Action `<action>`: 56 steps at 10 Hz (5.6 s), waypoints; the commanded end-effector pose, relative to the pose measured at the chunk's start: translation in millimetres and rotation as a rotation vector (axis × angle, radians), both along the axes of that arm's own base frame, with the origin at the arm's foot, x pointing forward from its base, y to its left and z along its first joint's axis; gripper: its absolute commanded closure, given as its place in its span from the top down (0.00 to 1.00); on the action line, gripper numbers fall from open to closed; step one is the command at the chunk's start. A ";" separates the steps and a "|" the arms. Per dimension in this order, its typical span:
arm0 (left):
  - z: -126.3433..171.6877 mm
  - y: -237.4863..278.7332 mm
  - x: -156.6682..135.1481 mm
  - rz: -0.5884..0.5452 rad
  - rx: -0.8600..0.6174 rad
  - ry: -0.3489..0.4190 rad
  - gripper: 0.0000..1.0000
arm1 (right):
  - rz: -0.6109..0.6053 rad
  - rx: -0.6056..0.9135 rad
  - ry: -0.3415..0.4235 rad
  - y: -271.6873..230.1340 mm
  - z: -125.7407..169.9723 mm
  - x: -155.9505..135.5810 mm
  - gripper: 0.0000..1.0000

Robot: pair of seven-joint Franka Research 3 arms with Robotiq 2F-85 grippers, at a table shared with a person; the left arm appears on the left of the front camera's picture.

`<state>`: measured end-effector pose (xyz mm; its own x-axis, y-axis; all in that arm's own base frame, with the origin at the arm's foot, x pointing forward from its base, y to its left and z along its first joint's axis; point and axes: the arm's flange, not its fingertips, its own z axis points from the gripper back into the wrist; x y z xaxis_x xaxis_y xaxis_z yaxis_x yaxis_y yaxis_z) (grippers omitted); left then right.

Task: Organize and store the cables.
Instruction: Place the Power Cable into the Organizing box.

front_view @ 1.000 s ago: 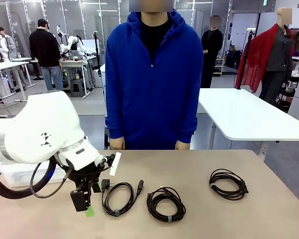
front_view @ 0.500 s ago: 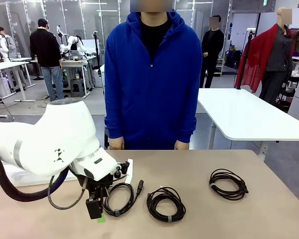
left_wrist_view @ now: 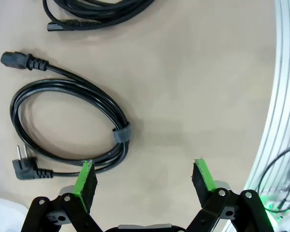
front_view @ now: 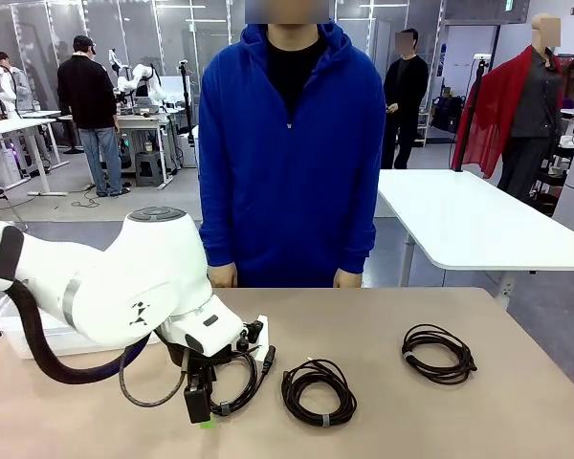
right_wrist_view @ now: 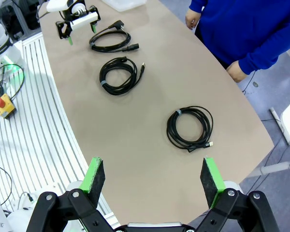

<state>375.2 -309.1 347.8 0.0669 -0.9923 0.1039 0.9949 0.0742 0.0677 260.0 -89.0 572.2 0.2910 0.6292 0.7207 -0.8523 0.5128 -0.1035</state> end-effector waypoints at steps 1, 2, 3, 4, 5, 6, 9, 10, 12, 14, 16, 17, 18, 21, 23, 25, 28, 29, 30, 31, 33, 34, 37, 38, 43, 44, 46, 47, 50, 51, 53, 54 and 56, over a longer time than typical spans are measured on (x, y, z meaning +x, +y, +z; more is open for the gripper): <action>-7.8 -10.6 13.0 0.013 -0.006 -0.012 1.00 | 0.001 -0.002 -0.003 0.1 0.5 -1.2 1.00; -14.0 -11.0 18.5 0.015 -0.005 0.011 1.00 | 0.001 -0.002 -0.003 0.1 0.5 -1.2 1.00; -19.2 -11.8 24.0 0.014 -0.008 0.022 1.00 | 0.001 -0.002 -0.003 0.1 0.5 -1.2 1.00; -22.5 -12.1 27.6 0.008 -0.012 0.020 1.00 | 0.001 -0.002 -0.003 0.1 0.5 -1.2 1.00; -25.8 -12.7 32.0 0.001 -0.018 0.022 1.00 | 0.001 -0.002 -0.003 0.1 0.5 -1.2 1.00; -30.8 -12.9 36.1 0.007 -0.027 0.039 1.00 | 0.001 -0.002 -0.003 0.1 0.5 -1.2 1.00; -35.9 -12.6 37.2 0.009 0.000 0.036 0.40 | 0.001 -0.002 -0.003 0.1 0.5 -1.2 1.00; -36.7 -11.9 36.7 0.018 0.002 0.036 0.29 | 0.001 -0.002 -0.003 0.1 0.5 -1.2 1.00; -39.2 -12.0 35.8 0.020 0.000 0.040 0.00 | 0.001 -0.002 -0.003 0.1 0.5 -1.2 1.00; -38.1 -12.6 34.9 0.022 0.004 0.042 0.03 | 0.001 -0.002 -0.003 0.1 0.5 -1.2 1.00; -36.2 -12.5 33.6 0.028 0.009 0.046 0.00 | 0.001 -0.002 -0.003 0.1 0.5 -1.2 1.00; -29.3 -14.3 30.4 -0.014 -0.040 0.057 0.00 | 0.001 -0.002 -0.003 0.1 0.5 -1.2 1.00; -19.2 -16.8 27.6 -0.049 -0.060 0.065 0.00 | 0.001 -0.002 -0.003 0.1 0.5 -1.2 1.00; 40.0 -11.7 9.1 -0.038 0.022 -0.003 0.00 | 0.001 -0.002 -0.003 0.1 0.5 -1.2 1.00; 70.1 -4.5 2.6 -0.065 0.069 0.014 0.00 | 0.001 -0.002 -0.003 0.1 0.5 -1.2 1.00; 79.8 -1.3 3.6 -0.063 0.038 -0.011 0.00 | 0.001 -0.002 -0.003 0.1 0.5 -1.2 1.00; 70.9 -6.1 -0.6 -0.045 0.040 0.003 0.00 | 0.001 -0.002 -0.003 0.1 0.5 -1.2 1.00; 70.9 -6.1 -0.6 -0.045 0.040 0.003 0.00 | 0.001 -0.002 -0.003 0.1 0.5 -1.2 1.00; 70.9 -6.1 -0.6 -0.045 0.040 0.003 0.00 | 0.001 -0.002 -0.003 0.1 0.5 -1.2 1.00; 70.9 -6.1 -0.6 -0.045 0.040 0.003 0.00 | 0.001 -0.002 -0.003 0.1 0.5 -1.2 1.00; 88.1 9.0 12.2 -0.020 -0.017 -0.135 0.16 | 0.001 -0.002 -0.003 0.1 0.5 -1.2 1.00; 114.5 31.8 21.8 -0.025 -0.052 -0.196 0.16 | 0.001 -0.002 -0.003 0.1 0.5 -1.2 1.00; 188.9 94.5 37.5 -0.033 -0.003 -0.421 0.16 | 0.001 -0.002 -0.003 0.1 0.5 -1.2 1.00; 203.7 112.6 41.2 -0.014 0.023 -0.480 0.16 | 0.001 -0.002 -0.003 0.1 0.5 -1.2 1.00; 255.0 208.4 60.1 -0.001 0.071 -0.359 0.16 | 0.001 -0.002 -0.003 0.1 0.5 -1.2 1.00; 261.2 226.1 65.3 0.018 0.015 -0.310 0.16 | 0.001 -0.002 -0.003 0.1 0.5 -1.2 1.00; 267.5 254.7 73.0 0.020 -0.022 -0.202 0.16 | 0.001 -0.002 -0.003 0.1 0.5 -1.2 1.00; 269.3 265.3 78.4 0.026 -0.030 -0.184 0.16 | 0.001 -0.002 -0.003 0.1 0.5 -1.2 1.00; 269.8 293.0 100.8 0.033 -0.215 -0.193 0.16 | 0.001 -0.002 -0.003 0.1 0.5 -1.2 1.00; 260.9 278.2 78.5 0.059 -0.025 -0.194 0.16 | 0.001 -0.002 -0.003 0.1 0.5 -1.2 1.00; 260.9 278.2 78.5 0.059 -0.025 -0.194 0.16 | 0.001 -0.002 -0.003 0.1 0.5 -1.2 1.00; 260.9 278.2 78.5 0.059 -0.025 -0.194 0.16 | 0.001 -0.002 -0.003 0.1 0.5 -1.2 1.00; 260.2 276.3 85.7 0.045 -0.051 -0.190 0.16 | 0.001 -0.002 -0.003 0.1 0.5 -1.2 1.00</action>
<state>460.7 -33.9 607.9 0.0838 -0.9827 0.1649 0.9605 0.1238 0.2494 260.0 -89.0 572.4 0.2907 0.6295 0.7205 -0.8522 0.5127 -0.1041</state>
